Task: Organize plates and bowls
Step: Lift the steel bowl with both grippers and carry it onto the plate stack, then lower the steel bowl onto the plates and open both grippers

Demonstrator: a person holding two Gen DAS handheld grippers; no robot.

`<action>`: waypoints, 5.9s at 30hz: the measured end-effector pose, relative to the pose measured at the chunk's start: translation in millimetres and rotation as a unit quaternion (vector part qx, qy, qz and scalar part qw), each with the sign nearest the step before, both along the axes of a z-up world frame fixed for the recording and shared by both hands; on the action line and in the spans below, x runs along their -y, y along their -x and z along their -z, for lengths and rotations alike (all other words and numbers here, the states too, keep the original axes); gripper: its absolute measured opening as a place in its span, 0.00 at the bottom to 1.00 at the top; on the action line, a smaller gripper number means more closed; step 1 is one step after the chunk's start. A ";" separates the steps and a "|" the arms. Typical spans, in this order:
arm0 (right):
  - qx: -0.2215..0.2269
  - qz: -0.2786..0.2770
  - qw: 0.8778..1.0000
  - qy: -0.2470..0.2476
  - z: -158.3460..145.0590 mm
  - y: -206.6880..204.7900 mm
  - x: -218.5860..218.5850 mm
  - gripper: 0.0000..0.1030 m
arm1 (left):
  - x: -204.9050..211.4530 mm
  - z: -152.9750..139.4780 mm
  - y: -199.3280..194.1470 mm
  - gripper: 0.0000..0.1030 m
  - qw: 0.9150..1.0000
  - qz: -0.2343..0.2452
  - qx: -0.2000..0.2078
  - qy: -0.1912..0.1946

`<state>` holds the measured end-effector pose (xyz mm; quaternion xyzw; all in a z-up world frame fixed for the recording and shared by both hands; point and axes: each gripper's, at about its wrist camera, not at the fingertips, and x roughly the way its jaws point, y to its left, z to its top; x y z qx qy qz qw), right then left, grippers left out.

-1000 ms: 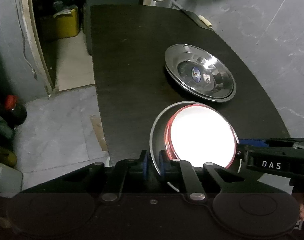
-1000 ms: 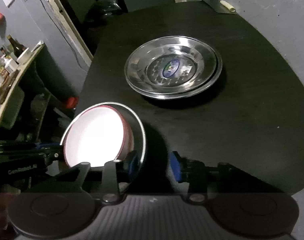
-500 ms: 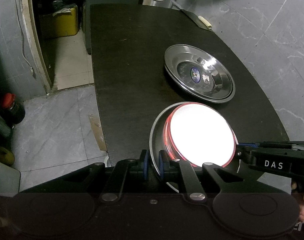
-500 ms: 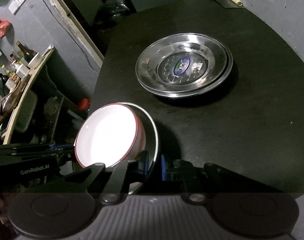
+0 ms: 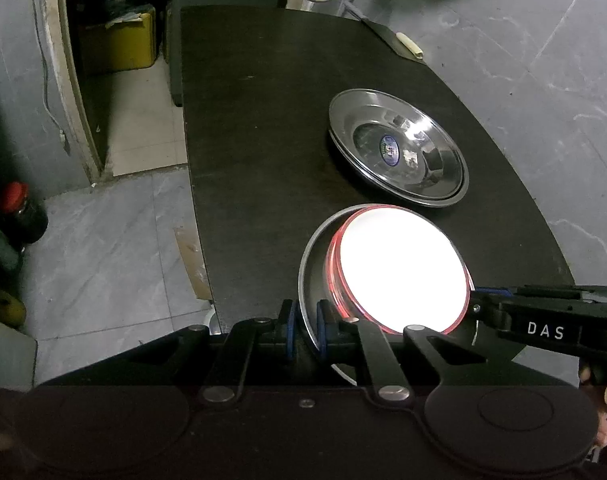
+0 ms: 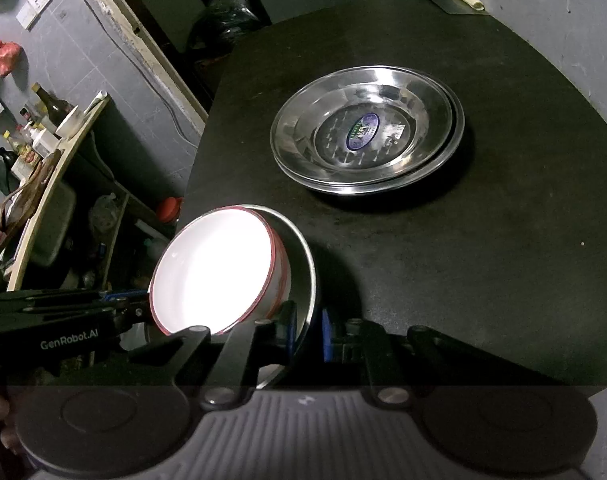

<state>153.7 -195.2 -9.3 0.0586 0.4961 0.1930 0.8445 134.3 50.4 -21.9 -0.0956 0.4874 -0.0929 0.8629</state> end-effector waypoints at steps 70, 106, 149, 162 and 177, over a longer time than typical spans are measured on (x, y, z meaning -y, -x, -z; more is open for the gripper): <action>-0.003 -0.025 1.000 -0.009 -52.6 -124.9 66.1 0.15 | 62.3 -39.7 -117.8 0.05 0.995 -0.087 0.008 0.055; -0.031 -0.051 0.997 -0.039 -15.5 -184.4 62.1 0.15 | 72.8 -17.3 -164.7 0.06 0.992 -0.127 -0.024 -0.001; 0.017 -0.013 0.999 -0.037 -21.0 -165.5 69.5 0.39 | 72.4 -25.8 -149.1 0.42 0.986 -0.164 0.003 -0.015; 0.036 0.005 0.998 -0.051 -32.9 -148.4 79.5 0.56 | 70.8 -45.5 -121.4 0.79 0.981 -0.188 0.036 -0.032; 0.068 0.024 0.995 -0.067 -51.4 -121.9 65.7 0.94 | 40.6 -75.8 -80.3 0.99 0.971 -0.221 0.072 -0.054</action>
